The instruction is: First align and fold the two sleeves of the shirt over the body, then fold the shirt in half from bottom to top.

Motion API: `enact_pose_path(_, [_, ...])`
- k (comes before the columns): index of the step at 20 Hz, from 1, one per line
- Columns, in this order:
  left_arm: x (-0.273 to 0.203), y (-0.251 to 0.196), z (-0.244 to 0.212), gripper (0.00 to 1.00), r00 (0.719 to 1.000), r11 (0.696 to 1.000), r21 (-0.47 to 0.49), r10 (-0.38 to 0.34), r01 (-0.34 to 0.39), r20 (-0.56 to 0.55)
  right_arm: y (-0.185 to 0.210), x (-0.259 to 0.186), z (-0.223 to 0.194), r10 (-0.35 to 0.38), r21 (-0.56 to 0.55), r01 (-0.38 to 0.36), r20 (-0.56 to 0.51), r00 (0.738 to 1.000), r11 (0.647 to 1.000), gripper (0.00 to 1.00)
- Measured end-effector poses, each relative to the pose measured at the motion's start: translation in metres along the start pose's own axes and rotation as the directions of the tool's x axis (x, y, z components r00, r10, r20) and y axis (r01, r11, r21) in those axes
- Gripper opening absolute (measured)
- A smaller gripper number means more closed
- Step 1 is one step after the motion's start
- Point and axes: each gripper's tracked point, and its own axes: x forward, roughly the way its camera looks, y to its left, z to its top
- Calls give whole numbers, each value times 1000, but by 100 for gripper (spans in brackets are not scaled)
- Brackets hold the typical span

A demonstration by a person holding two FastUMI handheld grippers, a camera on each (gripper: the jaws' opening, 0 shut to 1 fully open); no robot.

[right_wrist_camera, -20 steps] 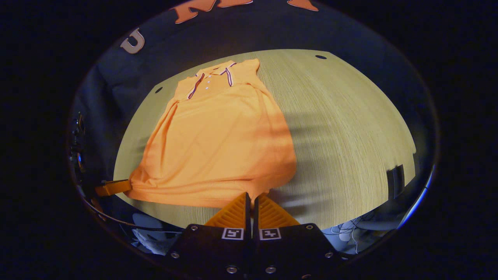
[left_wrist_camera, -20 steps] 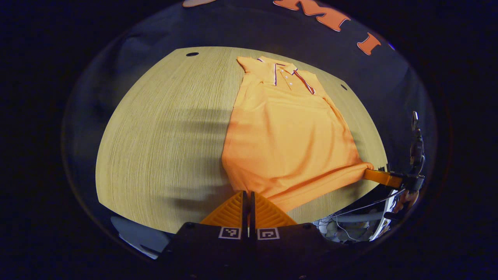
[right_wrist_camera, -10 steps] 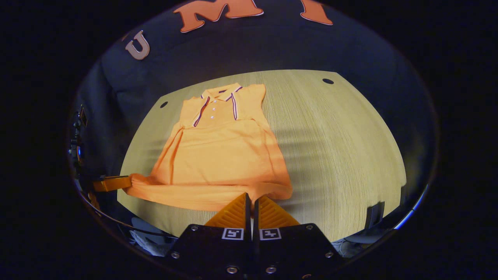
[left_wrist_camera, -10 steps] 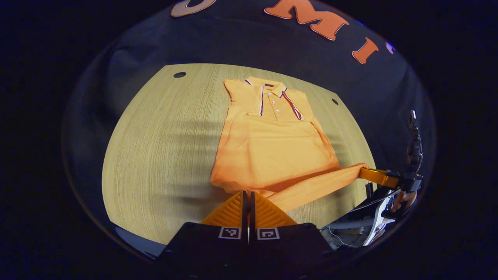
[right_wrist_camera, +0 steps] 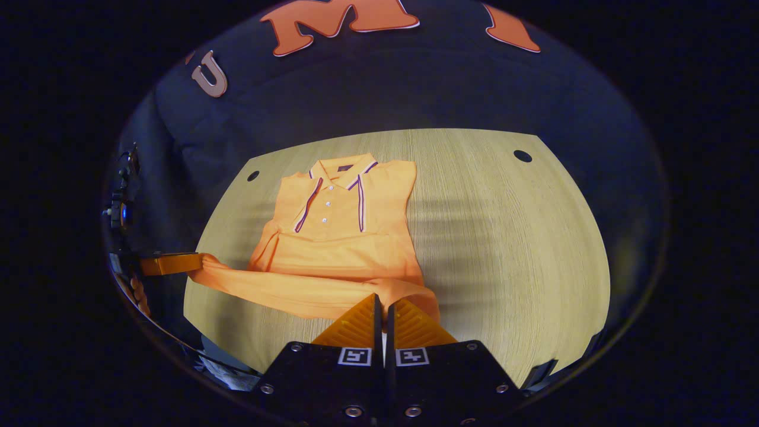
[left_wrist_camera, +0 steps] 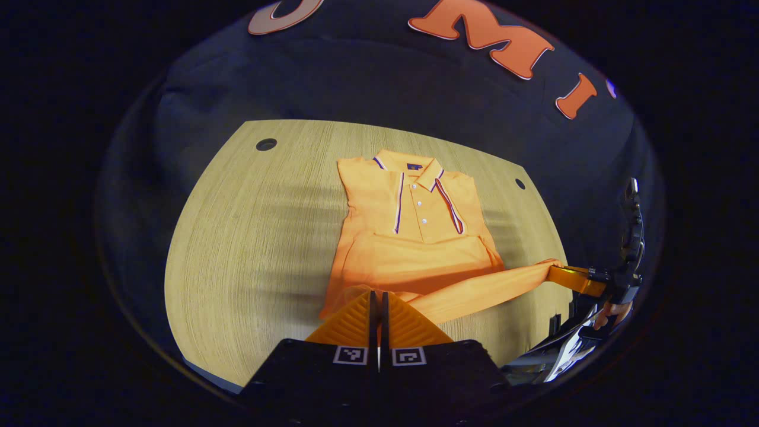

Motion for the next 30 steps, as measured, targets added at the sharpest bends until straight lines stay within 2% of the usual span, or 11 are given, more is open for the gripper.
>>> enact_pose_path(6, [18, -6, 61, 1, 999, 999, 21, 49, -49, 21, -3, 27, 45, 43, -31, -43, -8, 999, 999, 1])
enact_pose_path(10, [40, -8, 95, 1, 998, 998, 17, 57, -57, 19, -9, 48, 68, 62, 3, -62, -34, 998, 998, 1])
enact_pose_path(20, [123, 5, 175, 1, 998, 997, 63, 53, -52, -16, -17, 113, 132, -3, 46, 5, -61, 998, 999, 1])
enact_pose_path(25, [169, 24, 199, 1, 996, 992, 101, 82, -80, -18, -19, 153, 152, -5, 91, 14, -95, 995, 996, 1])
enact_pose_path(30, [201, 41, 226, 1, 990, 978, 155, 135, -139, 37, -16, 190, 183, 26, 194, -15, -54, 998, 981, 2])
